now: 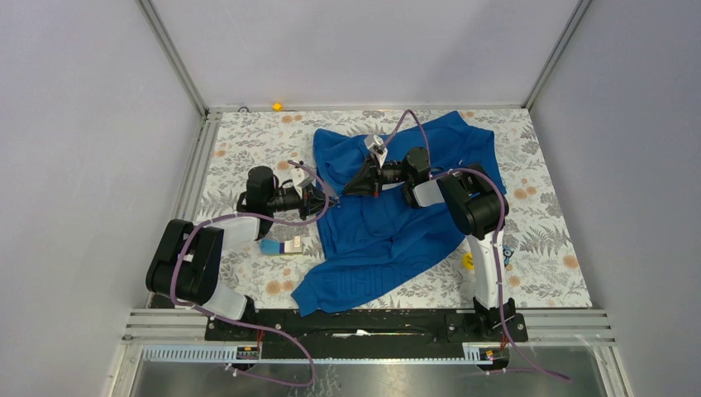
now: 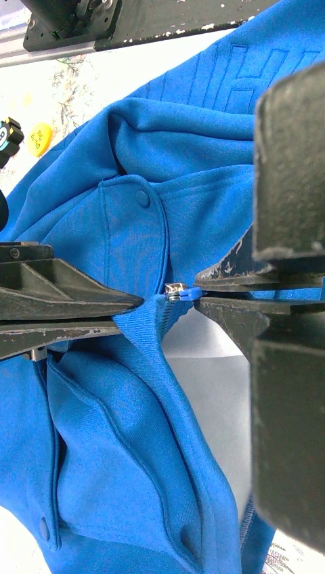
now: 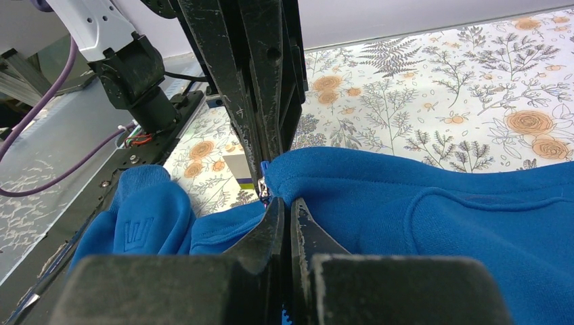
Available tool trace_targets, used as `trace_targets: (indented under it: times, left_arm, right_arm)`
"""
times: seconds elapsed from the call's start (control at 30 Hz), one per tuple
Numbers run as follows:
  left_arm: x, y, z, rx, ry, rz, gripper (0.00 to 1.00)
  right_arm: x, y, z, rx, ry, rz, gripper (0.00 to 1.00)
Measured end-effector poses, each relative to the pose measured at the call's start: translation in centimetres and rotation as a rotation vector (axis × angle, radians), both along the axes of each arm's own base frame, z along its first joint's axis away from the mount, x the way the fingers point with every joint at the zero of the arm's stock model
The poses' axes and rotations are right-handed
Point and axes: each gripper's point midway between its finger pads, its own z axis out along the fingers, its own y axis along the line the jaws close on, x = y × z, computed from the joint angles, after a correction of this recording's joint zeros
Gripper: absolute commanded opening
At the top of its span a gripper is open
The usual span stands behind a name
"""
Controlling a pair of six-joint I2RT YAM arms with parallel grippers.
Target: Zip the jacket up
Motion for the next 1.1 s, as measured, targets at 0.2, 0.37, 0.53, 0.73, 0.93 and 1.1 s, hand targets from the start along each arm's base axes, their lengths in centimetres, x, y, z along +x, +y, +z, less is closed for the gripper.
trace_targets:
  times: [0.2,0.37,0.53,0.73,0.93,1.1]
  left_arm:
    - [0.03,-0.02,-0.07,0.001,0.005,0.0,0.0]
    - [0.31,-0.14,-0.16,0.008,0.022,-0.003,0.0]
    - [0.69,-0.25,-0.21,0.016,0.051,-0.004,0.0]
    - [0.65,-0.24,-0.31,0.019,0.062,-0.004,0.0]
    - [0.77,-0.27,-0.14,0.016,0.071,0.0,0.0]
    - [0.63,-0.43,-0.37,0.005,0.115,0.004,0.0]
  right_arm:
    - [-0.04,0.04,0.02,0.0,0.003,0.001,0.0]
    - [0.01,0.09,0.13,0.002,0.001,0.0,0.0]
    - [0.05,0.1,0.17,0.002,0.004,-0.002,0.0]
    - [0.1,0.12,0.19,0.002,0.008,-0.005,0.0]
    - [0.73,0.51,-0.08,0.019,-0.013,-0.066,0.0]
    - [0.87,0.96,-0.63,0.024,-0.035,-0.125,0.0]
